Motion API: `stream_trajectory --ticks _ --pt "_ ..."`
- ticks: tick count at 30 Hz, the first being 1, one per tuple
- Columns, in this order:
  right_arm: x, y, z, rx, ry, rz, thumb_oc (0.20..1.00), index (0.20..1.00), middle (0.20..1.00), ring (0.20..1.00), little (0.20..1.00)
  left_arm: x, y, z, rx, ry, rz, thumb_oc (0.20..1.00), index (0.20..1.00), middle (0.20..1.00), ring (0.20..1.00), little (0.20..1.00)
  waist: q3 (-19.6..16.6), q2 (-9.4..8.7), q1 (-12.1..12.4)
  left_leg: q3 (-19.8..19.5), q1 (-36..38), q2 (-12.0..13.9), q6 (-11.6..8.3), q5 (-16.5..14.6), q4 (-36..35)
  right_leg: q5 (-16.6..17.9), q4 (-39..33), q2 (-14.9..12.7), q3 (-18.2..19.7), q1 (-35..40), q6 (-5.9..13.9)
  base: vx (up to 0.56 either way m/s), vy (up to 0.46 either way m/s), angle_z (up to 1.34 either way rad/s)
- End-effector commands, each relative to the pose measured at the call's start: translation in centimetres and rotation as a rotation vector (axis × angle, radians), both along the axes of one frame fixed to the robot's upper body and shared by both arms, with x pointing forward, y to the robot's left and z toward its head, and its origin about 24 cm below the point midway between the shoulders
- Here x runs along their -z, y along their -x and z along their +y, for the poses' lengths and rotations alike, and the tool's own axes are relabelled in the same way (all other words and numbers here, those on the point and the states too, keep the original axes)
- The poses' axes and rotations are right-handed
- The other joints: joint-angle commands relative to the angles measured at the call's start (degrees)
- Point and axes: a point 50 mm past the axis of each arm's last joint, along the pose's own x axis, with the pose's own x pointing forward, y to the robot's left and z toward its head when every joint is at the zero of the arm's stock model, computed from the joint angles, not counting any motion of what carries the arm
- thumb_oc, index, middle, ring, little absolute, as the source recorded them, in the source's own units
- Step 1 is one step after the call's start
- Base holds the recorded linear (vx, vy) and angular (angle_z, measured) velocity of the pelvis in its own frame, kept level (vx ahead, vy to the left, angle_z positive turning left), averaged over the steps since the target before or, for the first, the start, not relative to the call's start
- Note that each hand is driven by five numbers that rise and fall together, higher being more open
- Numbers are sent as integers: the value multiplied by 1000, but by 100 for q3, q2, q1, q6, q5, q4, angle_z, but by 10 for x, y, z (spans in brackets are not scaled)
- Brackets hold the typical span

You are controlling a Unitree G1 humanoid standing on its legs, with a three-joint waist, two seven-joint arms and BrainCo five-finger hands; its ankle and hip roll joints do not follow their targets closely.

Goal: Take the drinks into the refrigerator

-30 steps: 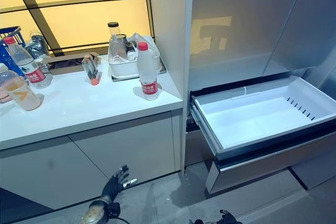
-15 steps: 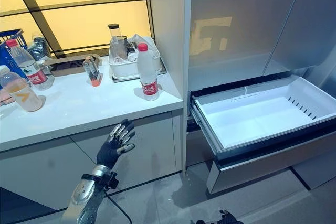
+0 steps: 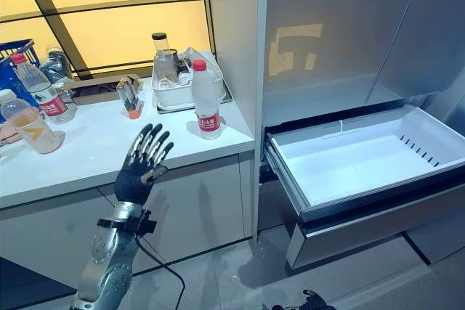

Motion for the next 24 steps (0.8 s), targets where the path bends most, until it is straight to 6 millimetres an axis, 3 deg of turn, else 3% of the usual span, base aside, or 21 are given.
stream_trajectory --ticks 1,8,15,20,23,24 --pt "0 -16 25 -109 -28 -12 1000 1000 1000 1000 1000 -43 -5 5 -47 58 -204 1000 1000 1000 1000 1000 31 -219 15 -18 -253 -405 346 -187 226 -819 403 -27 -32 619 248 0 0 0" --pt "1 -13 24 -125 -22 6 1000 1000 1000 1000 1000 -68 -28 16 -146 15 -267 1000 1000 1000 1000 1000 -8 -166 -54 0 -210 -403 329 -192 219 -823 392 -27 -33 659 257 6 1 -1" --pt "2 -10 21 -135 -11 21 1000 1000 1000 1000 1000 -89 -64 21 -222 -87 -249 1000 1000 1000 1000 1000 -54 -79 -162 20 -176 -400 309 -173 206 -820 388 -18 -37 687 284 0 0 0" --pt "3 -5 20 -142 -7 38 1000 1000 1000 1000 1000 -92 -92 26 -257 -177 -166 1000 1000 1000 1000 1000 -75 -28 -236 25 -153 -395 301 -151 183 -803 366 -11 -30 696 299 0 0 0" --pt "3 -4 18 -139 5 43 1000 1000 1000 1000 1000 -88 -122 37 -346 -306 -31 1000 1000 1000 1000 1000 -84 40 -337 41 -102 -378 295 -173 161 -829 341 4 -20 737 327 0 0 0" --pt "3 -4 18 -138 5 42 1000 1000 1000 1000 1000 -89 -122 37 -345 -306 -32 1000 1000 1000 1000 1000 -79 39 -334 41 -102 -378 295 -174 161 -829 341 5 -20 737 327 0 0 0"
